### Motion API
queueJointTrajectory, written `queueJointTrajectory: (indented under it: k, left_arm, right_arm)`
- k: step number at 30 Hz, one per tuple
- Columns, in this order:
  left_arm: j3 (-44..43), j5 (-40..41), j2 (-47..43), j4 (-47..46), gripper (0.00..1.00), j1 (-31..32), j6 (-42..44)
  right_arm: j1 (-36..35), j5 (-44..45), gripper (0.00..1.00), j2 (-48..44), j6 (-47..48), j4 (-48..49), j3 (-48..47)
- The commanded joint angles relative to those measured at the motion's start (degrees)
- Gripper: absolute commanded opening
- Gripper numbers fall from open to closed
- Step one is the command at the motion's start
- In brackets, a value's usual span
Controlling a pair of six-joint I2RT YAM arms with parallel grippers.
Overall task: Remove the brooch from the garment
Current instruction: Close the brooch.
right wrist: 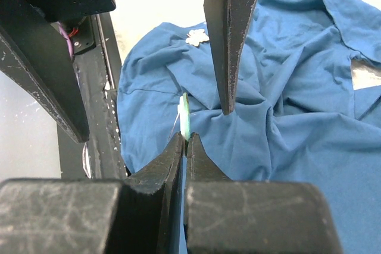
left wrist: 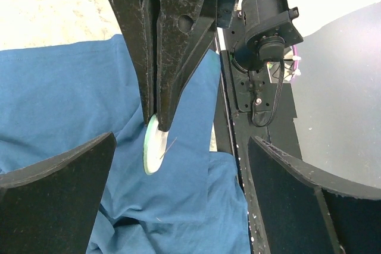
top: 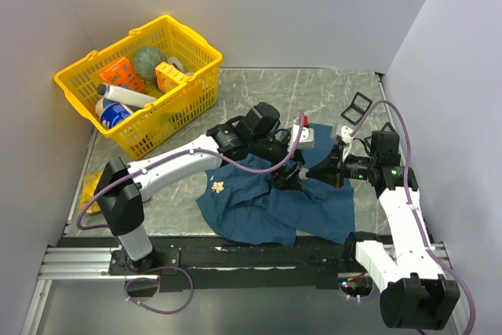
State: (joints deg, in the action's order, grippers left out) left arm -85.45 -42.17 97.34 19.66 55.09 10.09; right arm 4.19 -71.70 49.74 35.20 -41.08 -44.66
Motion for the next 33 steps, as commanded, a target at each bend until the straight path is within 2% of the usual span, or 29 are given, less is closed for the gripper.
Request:
queueJointTrajectory:
  k: [1,10,13,21,26,33]
  left_arm:
    - [-1.39,-0.19,-2.42,-0.68,0.99,-0.07,0.81]
    - [-1.3,-0.19,-2.07,-0.41,0.97,-0.07,1.6]
    - [-1.65,-0.45,-1.98,0.03,0.93,-0.07,1.78]
    - [-0.86,-0.54,-2.68,-1.11,0.75,-0.86,0.9]
    - [-0.33,-3.26,-2.77,-2.96,0.65,-2.53,-1.3]
    - [1.34,-4.94,-3.21,-4.98,0.52,-3.23,-2.97]
  right_arm:
    - [0.39,-0.1,0.0,-0.25,-0.66,2.06,0.1]
    - [2.32,-8.0,0.0,0.18,0.66,-1.89,-1.74]
    - [2.84,-10.47,0.0,1.33,1.62,-4.44,-2.62]
    - [3.29,-11.62,0.0,2.12,1.54,-4.97,-2.62]
    - [3.9,-13.29,0.0,3.09,1.36,-5.94,-3.06]
    - [4.95,-14.96,0.0,4.58,-3.11,-3.4,-2.71]
